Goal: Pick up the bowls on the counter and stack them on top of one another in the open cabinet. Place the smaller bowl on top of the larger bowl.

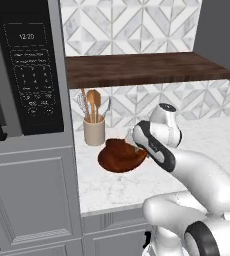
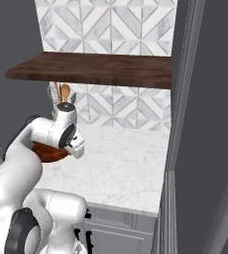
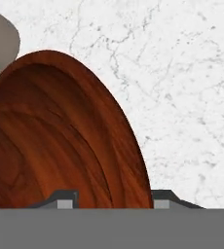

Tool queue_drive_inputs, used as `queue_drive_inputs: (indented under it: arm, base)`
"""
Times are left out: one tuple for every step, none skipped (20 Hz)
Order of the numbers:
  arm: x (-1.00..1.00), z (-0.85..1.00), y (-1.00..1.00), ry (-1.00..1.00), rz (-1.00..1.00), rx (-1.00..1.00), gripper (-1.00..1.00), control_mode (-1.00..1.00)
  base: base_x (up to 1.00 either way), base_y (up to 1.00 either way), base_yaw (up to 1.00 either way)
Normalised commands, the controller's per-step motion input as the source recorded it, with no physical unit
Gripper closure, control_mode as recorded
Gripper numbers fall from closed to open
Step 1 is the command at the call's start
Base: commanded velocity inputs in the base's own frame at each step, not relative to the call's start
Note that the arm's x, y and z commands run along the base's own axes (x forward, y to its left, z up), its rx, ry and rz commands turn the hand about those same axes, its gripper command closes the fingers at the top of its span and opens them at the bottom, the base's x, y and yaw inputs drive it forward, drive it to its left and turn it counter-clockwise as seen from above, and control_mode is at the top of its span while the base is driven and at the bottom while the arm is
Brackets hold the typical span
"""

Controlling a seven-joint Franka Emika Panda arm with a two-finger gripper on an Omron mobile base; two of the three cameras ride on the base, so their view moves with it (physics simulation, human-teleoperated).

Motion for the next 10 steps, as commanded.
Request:
queue_drive_inputs:
  arm:
    - [-0.85, 1.00, -0.50, -0.33, -0.26, 0.12, 1.00, -1.00]
    - [-0.78, 1.00, -0.49, -0.33, -0.27, 0.13, 1.00, -1.00]
    - [-0.76, 1.00, -0.46, -0.34, -0.27, 0.14, 1.00, -1.00]
    - [-0.75, 1.00, -0.46, -0.33, -0.26, 0.13, 1.00, -1.00]
    - [-0.84, 1.00, -0.49, -0.34, -0.27, 0.12, 1.00, -1.00]
    - [-0.83, 1.00, -0.51, -0.34, -0.27, 0.13, 1.00, -1.00]
    - [-0.72, 1.00, -0.47, -0.37, -0.26, 0.12, 1.00, -1.00]
    - [-0.66, 1.00, -0.46, -0.37, -0.26, 0.11, 1.00, -1.00]
    - [-0.64, 1.00, -0.46, -0.37, -0.27, 0.10, 1.00, -1.00]
    - [-0.63, 1.00, -0.44, -0.37, -0.27, 0.09, 1.00, -1.00]
  base:
    - [0.00, 0.00, 0.00]
    - [0.00, 0.00, 0.00]
    - [0.00, 0.00, 0.00]
    - [0.00, 0.00, 0.00]
    - [0.00, 0.00, 0.00]
    - [0.00, 0.00, 0.00]
    - [0.00, 0.00, 0.00]
    - [0.00, 0.00, 0.00]
    - [0.00, 0.00, 0.00]
    - [0.00, 0.00, 0.00]
